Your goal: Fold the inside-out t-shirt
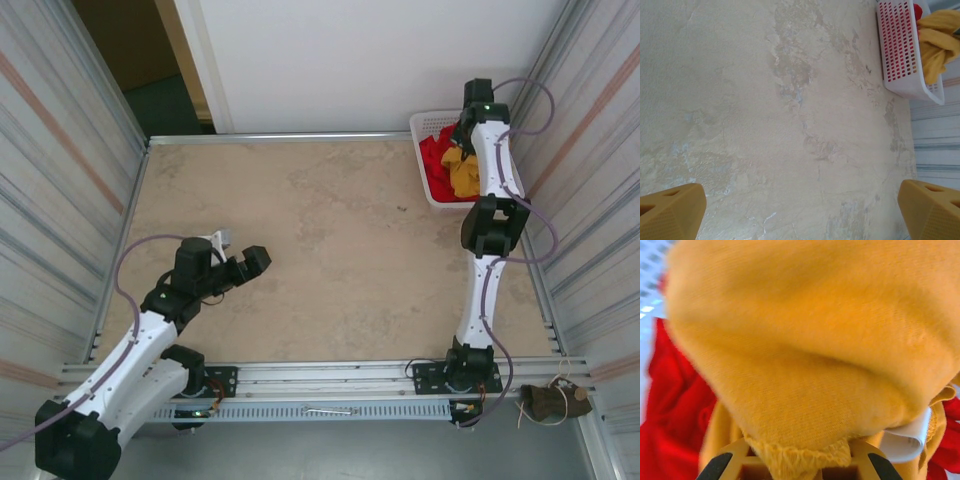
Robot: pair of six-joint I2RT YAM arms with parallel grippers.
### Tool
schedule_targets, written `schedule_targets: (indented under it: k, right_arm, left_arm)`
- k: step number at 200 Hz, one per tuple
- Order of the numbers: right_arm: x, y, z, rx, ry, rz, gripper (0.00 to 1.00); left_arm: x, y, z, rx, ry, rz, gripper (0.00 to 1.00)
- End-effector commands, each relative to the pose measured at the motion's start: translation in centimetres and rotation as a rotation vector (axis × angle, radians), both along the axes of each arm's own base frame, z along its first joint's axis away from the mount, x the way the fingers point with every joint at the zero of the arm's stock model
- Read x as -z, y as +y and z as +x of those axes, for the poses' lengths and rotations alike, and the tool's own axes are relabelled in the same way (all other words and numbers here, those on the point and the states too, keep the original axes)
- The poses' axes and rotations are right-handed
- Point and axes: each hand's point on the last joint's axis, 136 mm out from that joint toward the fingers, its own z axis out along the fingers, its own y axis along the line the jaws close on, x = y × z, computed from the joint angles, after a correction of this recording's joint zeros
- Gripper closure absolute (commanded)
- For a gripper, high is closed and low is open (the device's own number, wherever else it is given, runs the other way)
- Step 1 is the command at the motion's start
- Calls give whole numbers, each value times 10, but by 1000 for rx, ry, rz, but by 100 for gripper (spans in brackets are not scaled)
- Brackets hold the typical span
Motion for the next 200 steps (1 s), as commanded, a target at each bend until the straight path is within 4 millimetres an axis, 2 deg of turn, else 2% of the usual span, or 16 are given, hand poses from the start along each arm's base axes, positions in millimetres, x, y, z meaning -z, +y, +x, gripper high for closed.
schedule_targets:
  k: [1,26,45,62,78,96,121,126,129,131,135,141,146,166,189,200]
  right_arm:
    - [-181,53,-26,-153,-410,29,100]
    - [-257,117,-63,-310,-578,91,100]
    - [-299,167,-98,-438,-672,146,100]
    - [-314,208,-123,-529,-697,195,100]
    - [-307,239,-137,-585,-676,246,100]
    - [-276,276,-142,-641,-610,286,100]
    - [-210,307,-142,-654,-506,308,100]
    - [-190,310,-142,-651,-476,316,85]
    - [-184,311,-142,-647,-471,318,68]
    - [-167,311,-142,-643,-440,315,59]
    - [-155,310,-142,-633,-423,309,44]
    - [-130,304,-142,-605,-384,282,29]
    - [-112,296,-143,-569,-352,247,22]
    - [-49,274,-161,-506,-212,180,19]
    - [-5,271,-201,-509,-129,182,20]
    - [8,274,-220,-526,-105,171,20]
  left_arm:
    - [-7,2,2,-1,-24,11,1]
    - [-20,4,1,16,-43,47,1]
    - [-32,7,0,20,-66,71,1]
    - [-41,10,-2,10,-83,79,1]
    - [-48,13,-4,-1,-96,78,1]
    - [-53,14,-6,-9,-103,68,1]
    - [-55,16,-10,-13,-100,69,1]
    - [-54,18,-12,-16,-97,75,1]
    - [-54,19,-12,-19,-95,78,1]
    - [-54,19,-13,-20,-95,80,1]
    - [-53,21,-14,-25,-90,86,1]
    - [-53,23,-15,-30,-91,95,1]
    - [-52,25,-16,-37,-90,103,1]
    - [-49,34,-18,-71,-75,136,1]
    - [-30,45,-17,-123,-11,199,1]
    - [-18,49,-14,-143,35,225,1]
